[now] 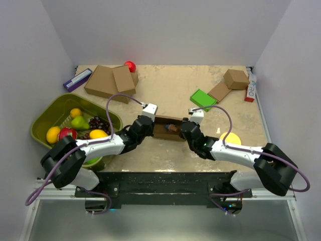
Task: Fold the paper box
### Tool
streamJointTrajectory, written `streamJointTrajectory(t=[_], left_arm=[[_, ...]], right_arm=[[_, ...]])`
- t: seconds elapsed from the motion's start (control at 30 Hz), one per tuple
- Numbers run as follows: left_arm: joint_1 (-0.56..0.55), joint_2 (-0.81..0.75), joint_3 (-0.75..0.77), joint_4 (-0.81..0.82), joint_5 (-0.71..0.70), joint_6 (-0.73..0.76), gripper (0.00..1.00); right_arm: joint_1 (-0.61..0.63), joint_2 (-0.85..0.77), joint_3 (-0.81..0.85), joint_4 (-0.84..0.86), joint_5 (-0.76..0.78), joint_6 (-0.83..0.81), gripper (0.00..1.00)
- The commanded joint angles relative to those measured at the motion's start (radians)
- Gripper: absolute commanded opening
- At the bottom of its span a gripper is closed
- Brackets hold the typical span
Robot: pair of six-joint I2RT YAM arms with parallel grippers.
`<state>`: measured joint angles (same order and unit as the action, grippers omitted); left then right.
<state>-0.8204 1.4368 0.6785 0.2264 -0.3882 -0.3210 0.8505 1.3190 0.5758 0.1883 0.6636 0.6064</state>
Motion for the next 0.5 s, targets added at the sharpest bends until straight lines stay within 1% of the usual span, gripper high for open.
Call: streamJointTrajectory(t=[0.0,0.03,0.07,0.13,0.17,0.23,0.27,0.33,0.37,0.43,0.47], left_arm=[[-0.025,-0.003,-0.049,-0.038,-0.054,0.019,0.00],[-0.031,-0.003,-0.054,-0.035,-0.058,0.020,0.00],[-0.034,-0.003,-0.062,-0.032,-0.063,0.020,0.00],[-0.043,-0.004,-0.068,-0.029,-0.075,0.020,0.00],[-0.048,-0.007,-0.072,-0.024,-0.078,0.022,0.00],[-0.062,-0.010,-0.077,-0.021,-0.080,0.023,0.00],[-0.065,-0.012,-0.079,-0.016,-0.080,0.025,0.00],[-0.074,-0.012,-0.077,-0.016,-0.084,0.025,0.00],[-0.075,-0.010,-0.076,-0.018,-0.084,0.025,0.00],[-0.079,-0.012,-0.076,-0.019,-0.078,0.022,0.00],[-0.080,-0.016,-0.076,-0.021,-0.078,0.022,0.00]], right_arm=[[0.033,-0.056,-0.011,-0.072,0.024,0.092,0.40],[0.038,-0.084,-0.014,-0.085,0.025,0.107,0.43],[0.039,-0.096,-0.014,-0.113,0.024,0.113,0.52],[0.041,-0.145,-0.013,-0.144,0.015,0.130,0.59],[0.041,-0.162,-0.011,-0.174,0.013,0.135,0.67],[0.041,-0.197,-0.002,-0.211,0.001,0.138,0.75],[0.042,-0.228,0.002,-0.254,-0.016,0.139,0.83],[0.042,-0.256,0.027,-0.305,-0.033,0.138,0.86],[0.042,-0.295,0.033,-0.353,-0.045,0.139,0.88],[0.042,-0.348,0.050,-0.397,-0.055,0.142,0.88],[0.042,-0.404,0.055,-0.426,-0.064,0.138,0.88]])
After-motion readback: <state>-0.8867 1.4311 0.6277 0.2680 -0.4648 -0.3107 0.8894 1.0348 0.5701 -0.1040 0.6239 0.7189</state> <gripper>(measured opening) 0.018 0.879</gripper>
